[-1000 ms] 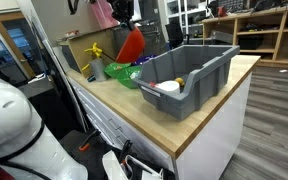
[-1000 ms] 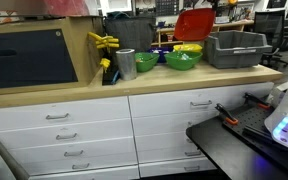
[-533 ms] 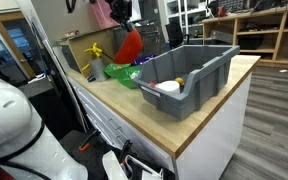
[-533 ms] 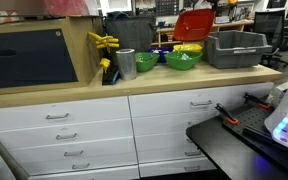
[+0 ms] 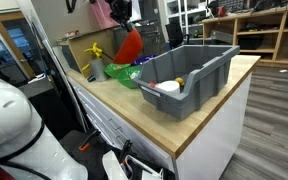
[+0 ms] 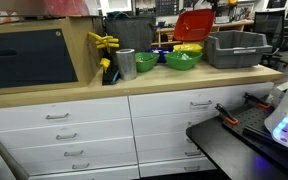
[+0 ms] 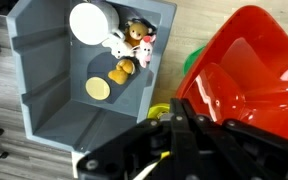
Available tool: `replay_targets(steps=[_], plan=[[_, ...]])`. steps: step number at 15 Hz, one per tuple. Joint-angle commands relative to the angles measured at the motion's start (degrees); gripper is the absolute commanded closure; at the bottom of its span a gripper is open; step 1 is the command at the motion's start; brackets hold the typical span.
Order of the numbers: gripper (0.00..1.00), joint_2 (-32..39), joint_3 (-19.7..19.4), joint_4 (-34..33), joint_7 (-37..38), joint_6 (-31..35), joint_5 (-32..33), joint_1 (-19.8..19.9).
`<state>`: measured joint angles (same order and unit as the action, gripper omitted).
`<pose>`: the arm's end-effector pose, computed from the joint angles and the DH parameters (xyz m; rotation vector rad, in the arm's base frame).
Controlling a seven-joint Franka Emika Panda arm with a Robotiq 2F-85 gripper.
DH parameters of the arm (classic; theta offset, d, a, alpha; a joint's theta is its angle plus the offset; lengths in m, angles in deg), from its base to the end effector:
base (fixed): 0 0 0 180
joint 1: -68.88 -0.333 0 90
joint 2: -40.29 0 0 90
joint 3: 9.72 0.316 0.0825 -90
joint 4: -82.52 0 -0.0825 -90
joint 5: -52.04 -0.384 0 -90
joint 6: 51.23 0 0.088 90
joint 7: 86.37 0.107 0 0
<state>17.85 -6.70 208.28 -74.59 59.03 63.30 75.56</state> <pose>0.4474 -0.0396 0.5541 2.9186 -0.3151 0.1973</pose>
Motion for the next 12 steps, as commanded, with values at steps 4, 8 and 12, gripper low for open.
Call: replay_targets(steps=[4, 8, 12], plan=[[0.99, -0.1, -0.9, 0.3, 0.3, 0.0, 0.2, -0.9], [0.99, 0.0, -0.8, 1.0, 0.6, 0.2, -2.0, -1.8], [0.99, 0.2, -0.5, 2.1, 1.0, 0.3, -6.6, -3.6]])
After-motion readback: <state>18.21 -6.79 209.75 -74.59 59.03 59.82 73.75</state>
